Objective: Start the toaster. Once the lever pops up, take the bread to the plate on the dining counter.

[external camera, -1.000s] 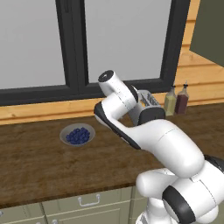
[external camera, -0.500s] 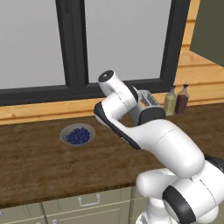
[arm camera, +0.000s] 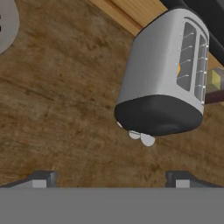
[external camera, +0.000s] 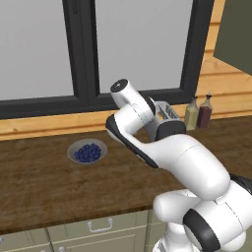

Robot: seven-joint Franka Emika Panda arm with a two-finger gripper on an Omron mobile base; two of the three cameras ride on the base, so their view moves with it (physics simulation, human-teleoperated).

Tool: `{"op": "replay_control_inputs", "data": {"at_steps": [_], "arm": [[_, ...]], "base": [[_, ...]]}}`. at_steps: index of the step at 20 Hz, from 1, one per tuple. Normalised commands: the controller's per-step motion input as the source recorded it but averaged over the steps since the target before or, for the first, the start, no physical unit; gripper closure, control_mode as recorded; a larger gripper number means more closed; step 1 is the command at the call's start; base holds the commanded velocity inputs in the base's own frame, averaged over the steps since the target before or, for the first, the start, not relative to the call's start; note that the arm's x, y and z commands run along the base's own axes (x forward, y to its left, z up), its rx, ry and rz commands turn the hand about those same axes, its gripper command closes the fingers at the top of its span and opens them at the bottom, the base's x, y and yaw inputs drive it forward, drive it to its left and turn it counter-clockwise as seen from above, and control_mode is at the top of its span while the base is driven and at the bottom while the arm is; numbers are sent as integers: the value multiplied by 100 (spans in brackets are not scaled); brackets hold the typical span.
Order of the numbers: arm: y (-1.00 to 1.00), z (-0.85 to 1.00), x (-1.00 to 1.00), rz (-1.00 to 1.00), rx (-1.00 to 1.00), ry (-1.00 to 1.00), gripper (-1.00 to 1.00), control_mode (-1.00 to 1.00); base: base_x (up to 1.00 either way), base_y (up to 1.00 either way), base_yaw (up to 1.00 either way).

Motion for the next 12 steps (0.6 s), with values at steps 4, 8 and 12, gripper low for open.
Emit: {"op": "replay_control_inputs", "data": {"at_steps": [4,8,12], "arm": [[0,0,0,0,0,0,-100,-100],[0,0,0,0,0,0,-100,-100],[0,0,0,0,0,0,-100,-100]], "base": [[0,0,0],[0,0,0],[0,0,0]]}}
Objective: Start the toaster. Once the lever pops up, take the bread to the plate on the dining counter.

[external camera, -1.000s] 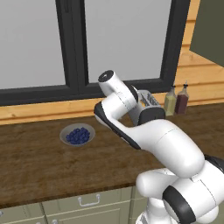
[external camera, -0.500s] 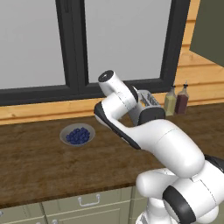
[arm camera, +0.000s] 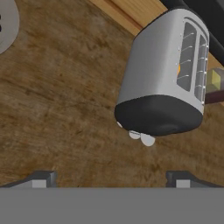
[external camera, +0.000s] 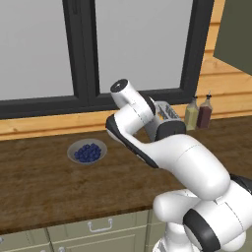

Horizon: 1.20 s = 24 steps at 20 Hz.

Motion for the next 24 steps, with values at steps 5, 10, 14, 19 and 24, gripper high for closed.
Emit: {"op": "replay_control_inputs", "data": {"at_steps": [5,10,14,19,24], "arm": [[0,0,0,0,0,0,-100,-100],[0,0,0,0,0,0,-100,-100],[0,0,0,0,0,0,-100,-100],[0,0,0,0,0,0,-100,-100],[0,0,0,0,0,0,-100,-100]], "base": [[0,0,0],[0,0,0],[0,0,0],[0,0,0],[0,0,0]]}}
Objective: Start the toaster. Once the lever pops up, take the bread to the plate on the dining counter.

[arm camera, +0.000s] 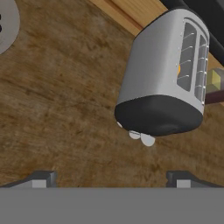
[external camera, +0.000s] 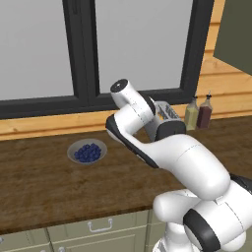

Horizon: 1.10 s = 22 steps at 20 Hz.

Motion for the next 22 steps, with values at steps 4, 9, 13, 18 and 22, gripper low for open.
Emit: {"op": "replay_control_inputs", "data": {"at_steps": [4,9,13,18,22], "arm": [[0,0,0,0,0,0,-100,-100],[0,0,0,0,0,0,-100,-100],[0,0,0,0,0,0,-100,-100],[0,0,0,0,0,0,-100,-100],[0,0,0,0,0,0,-100,-100]], "base": [[0,0,0],[0,0,0],[0,0,0],[0,0,0],[0,0,0]]}}
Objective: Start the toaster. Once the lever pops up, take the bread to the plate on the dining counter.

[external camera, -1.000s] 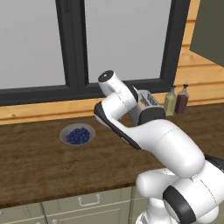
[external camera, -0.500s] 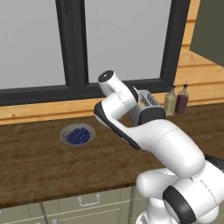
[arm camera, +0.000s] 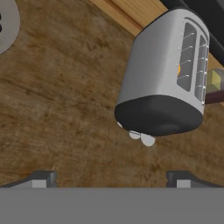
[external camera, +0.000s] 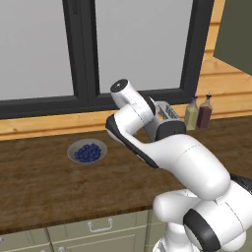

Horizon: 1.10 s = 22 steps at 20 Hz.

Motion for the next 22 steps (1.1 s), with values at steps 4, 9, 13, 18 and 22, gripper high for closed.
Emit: {"op": "replay_control_inputs", "data": {"at_steps": [4,9,13,18,22], "arm": [[0,0,0,0,0,0,-100,-100],[0,0,0,0,0,0,-100,-100],[0,0,0,0,0,0,-100,-100],[0,0,0,0,0,0,-100,-100],[0,0,0,0,0,0,-100,-100]], "base": [[0,0,0],[0,0,0],[0,0,0],[0,0,0],[0,0,0]]}}
